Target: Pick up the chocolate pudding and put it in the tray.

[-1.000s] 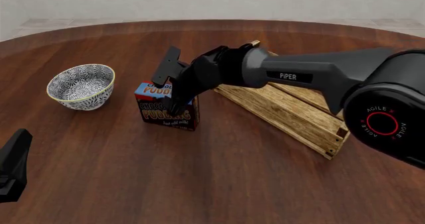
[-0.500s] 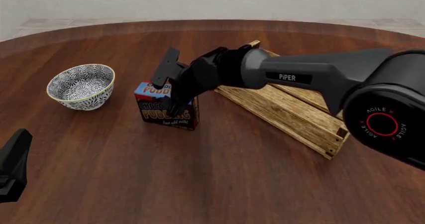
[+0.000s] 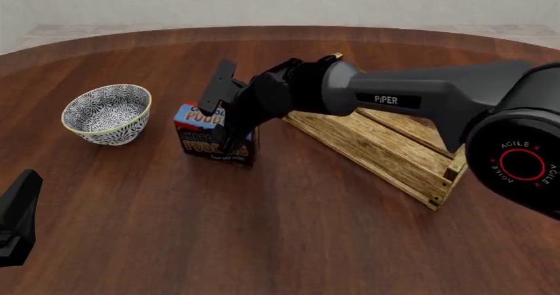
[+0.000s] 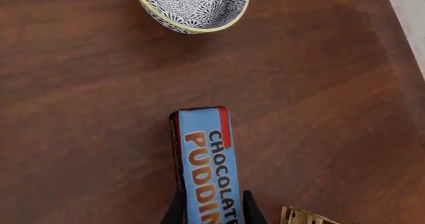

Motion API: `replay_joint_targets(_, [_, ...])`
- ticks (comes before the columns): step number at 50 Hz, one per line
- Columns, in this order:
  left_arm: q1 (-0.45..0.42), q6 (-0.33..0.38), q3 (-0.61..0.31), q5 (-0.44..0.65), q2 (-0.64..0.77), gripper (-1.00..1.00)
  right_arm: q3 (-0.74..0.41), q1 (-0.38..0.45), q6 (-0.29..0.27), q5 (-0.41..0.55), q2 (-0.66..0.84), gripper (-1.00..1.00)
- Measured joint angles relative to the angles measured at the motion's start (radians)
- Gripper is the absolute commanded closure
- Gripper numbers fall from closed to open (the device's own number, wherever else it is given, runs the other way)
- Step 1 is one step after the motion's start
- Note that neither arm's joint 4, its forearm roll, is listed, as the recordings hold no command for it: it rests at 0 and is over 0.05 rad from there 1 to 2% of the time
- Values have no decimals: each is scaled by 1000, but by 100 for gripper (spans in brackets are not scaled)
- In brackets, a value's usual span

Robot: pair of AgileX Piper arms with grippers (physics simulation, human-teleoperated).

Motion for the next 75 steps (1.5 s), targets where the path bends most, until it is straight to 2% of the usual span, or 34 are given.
replay_joint_targets(37, [0,0,0,0,0,-100,27,-52,-51,70,-190,100])
replay_joint_targets(55, [0,0,0,0,0,-100,35,-114,-91,121,-284,100])
replay_joint_targets(75, [0,0,0,0,0,-100,38,-189,-111,160,-362,100])
